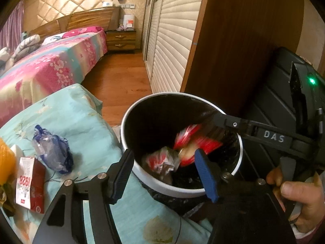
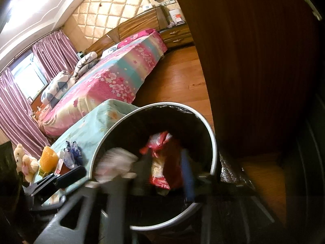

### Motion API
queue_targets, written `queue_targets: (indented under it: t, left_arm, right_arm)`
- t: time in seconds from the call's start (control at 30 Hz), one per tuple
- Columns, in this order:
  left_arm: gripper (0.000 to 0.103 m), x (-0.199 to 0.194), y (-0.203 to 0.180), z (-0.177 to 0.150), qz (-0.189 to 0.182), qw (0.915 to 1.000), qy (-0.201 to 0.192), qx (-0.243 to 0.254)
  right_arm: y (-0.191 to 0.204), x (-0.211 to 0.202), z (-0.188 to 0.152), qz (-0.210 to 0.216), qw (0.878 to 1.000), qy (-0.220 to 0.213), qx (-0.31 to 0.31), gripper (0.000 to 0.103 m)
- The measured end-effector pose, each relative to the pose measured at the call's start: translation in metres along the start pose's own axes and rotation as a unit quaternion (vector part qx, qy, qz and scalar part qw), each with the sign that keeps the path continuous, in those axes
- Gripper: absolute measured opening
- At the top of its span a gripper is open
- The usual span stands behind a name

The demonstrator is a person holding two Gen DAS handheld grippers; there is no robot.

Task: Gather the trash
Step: 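Carry both bags over the trash bin and open both tools to release them, then grasp the green juice pouch with the left tool while the right tool grasps the clear plastic bag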

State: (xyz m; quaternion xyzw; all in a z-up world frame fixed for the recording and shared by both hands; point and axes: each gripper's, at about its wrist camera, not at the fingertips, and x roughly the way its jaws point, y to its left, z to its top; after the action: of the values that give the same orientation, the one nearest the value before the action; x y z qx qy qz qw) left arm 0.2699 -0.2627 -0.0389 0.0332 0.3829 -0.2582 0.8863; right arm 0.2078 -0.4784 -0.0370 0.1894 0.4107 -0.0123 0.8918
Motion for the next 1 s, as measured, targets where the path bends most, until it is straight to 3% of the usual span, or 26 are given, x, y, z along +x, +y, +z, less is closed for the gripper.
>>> queue_targets:
  t: [0.07,0.3,1.0]
  left_arm:
    - [0.062,-0.007,0.003,-0.004,0.001,1.0,-0.005,-0.004]
    - [0.067,-0.044,0.018,-0.034,0.024,0.9989,-0.032,-0.024]
    - [0.067,-0.141,0.101,-0.12,0.12,0.9805,-0.049,-0.148]
  right_arm:
    - [0.001,-0.005,-0.001,0.0,1.0,-0.007,-0.001,0.056]
    - [0.022,-0.022,-0.012,0.013,0.999,-0.027,-0.012,0.08]
    - [0.14,-0.002,-0.078,0.095,0.99,0.02,-0.098,0.084]
